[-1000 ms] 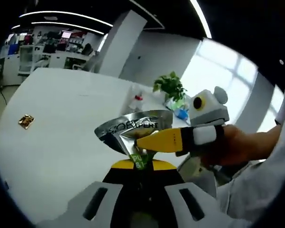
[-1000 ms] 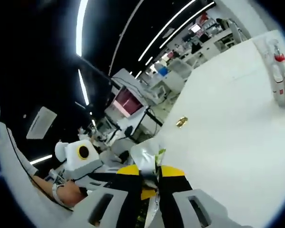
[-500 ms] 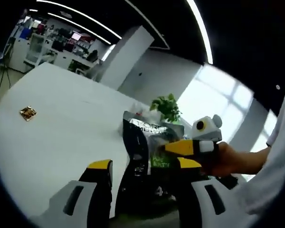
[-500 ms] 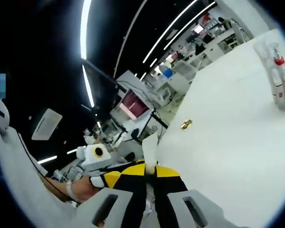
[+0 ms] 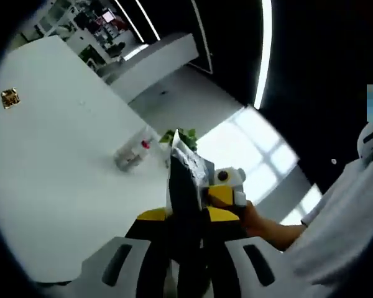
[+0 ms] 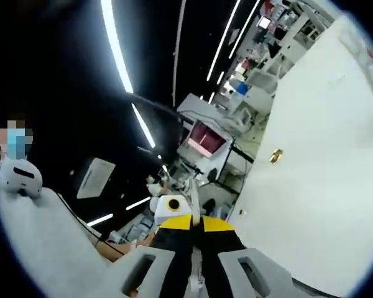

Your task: Arrange the skincare products in the storage area until every visible bottle or jar stands upright without overlapping.

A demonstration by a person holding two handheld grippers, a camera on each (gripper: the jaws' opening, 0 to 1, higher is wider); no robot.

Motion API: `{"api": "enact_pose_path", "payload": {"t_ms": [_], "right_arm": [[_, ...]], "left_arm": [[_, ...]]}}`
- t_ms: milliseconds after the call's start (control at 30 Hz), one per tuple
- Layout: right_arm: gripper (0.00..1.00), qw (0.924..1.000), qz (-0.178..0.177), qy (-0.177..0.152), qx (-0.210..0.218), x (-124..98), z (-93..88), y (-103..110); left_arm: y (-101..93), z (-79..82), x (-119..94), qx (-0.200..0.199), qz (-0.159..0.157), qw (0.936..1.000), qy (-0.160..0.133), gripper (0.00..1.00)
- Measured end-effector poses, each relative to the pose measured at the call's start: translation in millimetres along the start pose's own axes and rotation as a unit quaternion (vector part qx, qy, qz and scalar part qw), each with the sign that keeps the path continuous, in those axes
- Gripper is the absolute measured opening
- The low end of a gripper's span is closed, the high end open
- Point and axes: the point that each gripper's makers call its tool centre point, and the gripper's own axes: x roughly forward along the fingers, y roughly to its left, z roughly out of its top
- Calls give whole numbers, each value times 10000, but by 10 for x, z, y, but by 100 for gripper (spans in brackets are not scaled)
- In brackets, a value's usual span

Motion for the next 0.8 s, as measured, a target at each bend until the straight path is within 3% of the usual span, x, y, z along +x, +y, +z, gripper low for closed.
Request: {"api": "enact_pose_path", "payload": {"t_ms": [33,67,100,133,233,300,433,533,667,733,800], "right_arm": [[0,9999,27,-138,75,-5,40,3],[0,9999,-41,-106,94,-14,25,-31],[0,9998,-80,-77,137,-13,10,-46],[0,9996,53,-191,213,-23,49,-15],[0,9997,97,-188,149,-51,45,-16],[3,9996,155,-168,163,-61,34,-3],[19,9992,67,405,-11,-54,-201,-54],[6,9982,268,534,-55,-30,-272,41],[1,9994,285,166,-43,-32,-143,39],[0,9982,494,-186,276,-51,-31,80],[0,9982,408,-228,369,-75,-34,26]], "left_arm": [[-58,13,9,-212,-160,9996,-25,9],[-149,23,21,-414,-427,9982,-26,1],[-173,36,31,-586,-522,9969,9,0],[-94,60,43,-759,-260,9967,-78,0],[-150,77,71,-457,-379,9981,-133,0],[-171,87,91,-499,-408,9978,-139,0],[-204,264,86,-686,-438,9951,-567,0],[-189,292,80,-727,-442,9944,-624,0],[-125,304,71,-846,-387,9938,-615,0],[-100,308,69,-746,-360,9949,-577,0],[-109,302,78,-743,-354,9953,-512,0]]}}
